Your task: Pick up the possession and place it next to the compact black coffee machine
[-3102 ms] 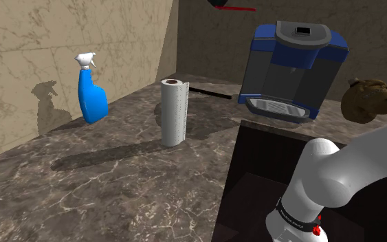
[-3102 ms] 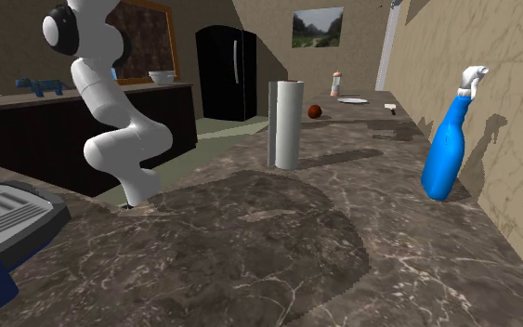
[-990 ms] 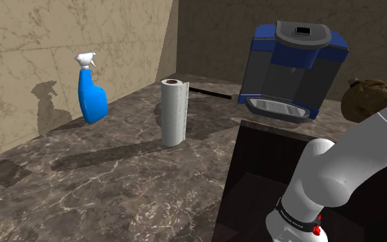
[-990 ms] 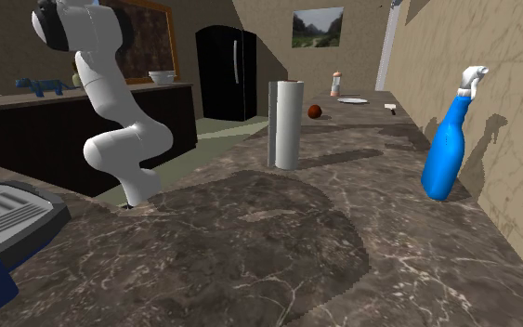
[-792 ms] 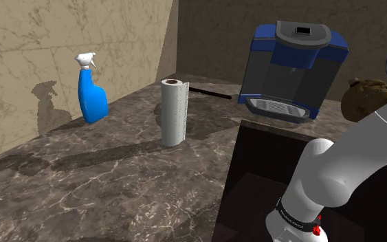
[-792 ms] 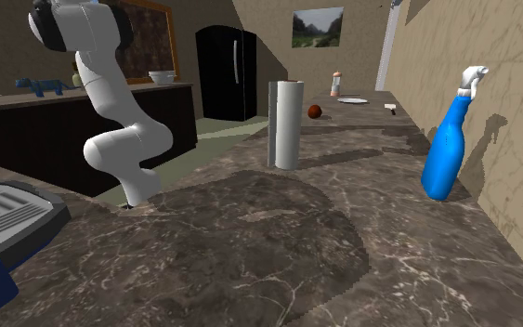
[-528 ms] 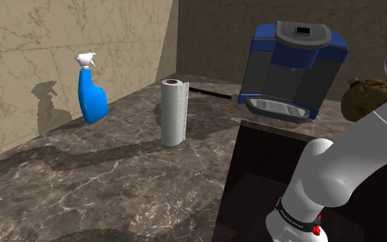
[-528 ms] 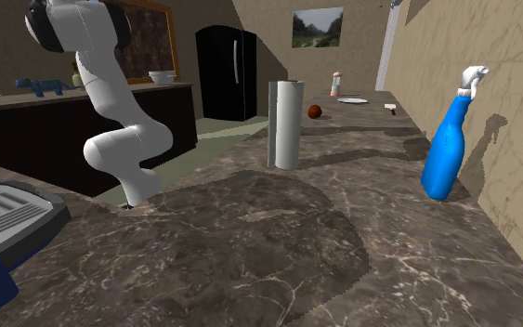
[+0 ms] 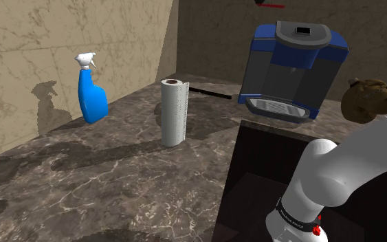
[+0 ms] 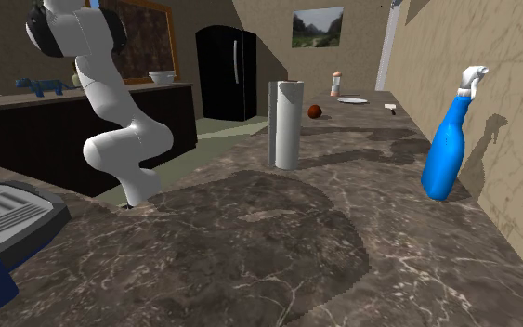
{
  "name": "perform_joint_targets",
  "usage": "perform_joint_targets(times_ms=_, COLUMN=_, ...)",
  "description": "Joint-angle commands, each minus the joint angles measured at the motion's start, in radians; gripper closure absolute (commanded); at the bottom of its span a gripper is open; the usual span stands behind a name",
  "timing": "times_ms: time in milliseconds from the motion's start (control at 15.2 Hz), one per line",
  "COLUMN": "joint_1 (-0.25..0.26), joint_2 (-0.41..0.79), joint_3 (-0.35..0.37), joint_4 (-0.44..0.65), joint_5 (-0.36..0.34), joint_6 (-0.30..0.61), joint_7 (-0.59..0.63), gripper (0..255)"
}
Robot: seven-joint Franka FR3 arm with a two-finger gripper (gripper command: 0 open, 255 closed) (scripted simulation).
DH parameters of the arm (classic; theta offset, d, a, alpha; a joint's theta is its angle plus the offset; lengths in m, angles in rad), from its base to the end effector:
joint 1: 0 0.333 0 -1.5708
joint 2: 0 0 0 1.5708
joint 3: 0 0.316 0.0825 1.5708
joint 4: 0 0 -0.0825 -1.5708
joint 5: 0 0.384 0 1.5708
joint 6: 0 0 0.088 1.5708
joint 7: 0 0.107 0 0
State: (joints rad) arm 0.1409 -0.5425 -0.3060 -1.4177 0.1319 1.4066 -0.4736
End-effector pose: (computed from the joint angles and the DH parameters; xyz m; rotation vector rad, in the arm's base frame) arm 0.2796 -0.1083 0.8984 -2.8602 -0.5280 -0.8560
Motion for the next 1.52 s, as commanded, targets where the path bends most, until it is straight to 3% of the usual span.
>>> perform_joint_targets(times_ms=0, joint_1=-0.008, joint_2=-0.033, joint_3=0.01, joint_4=-0.064, joint_5=-0.007, joint_6=0.031, joint_7=-0.002, gripper=255)
perform_joint_targets(times_ms=1452, joint_1=-0.066, joint_2=-0.274, joint_3=0.04, joint_4=-0.583, joint_5=-0.04, joint_6=0.307, joint_7=-0.041, gripper=255)
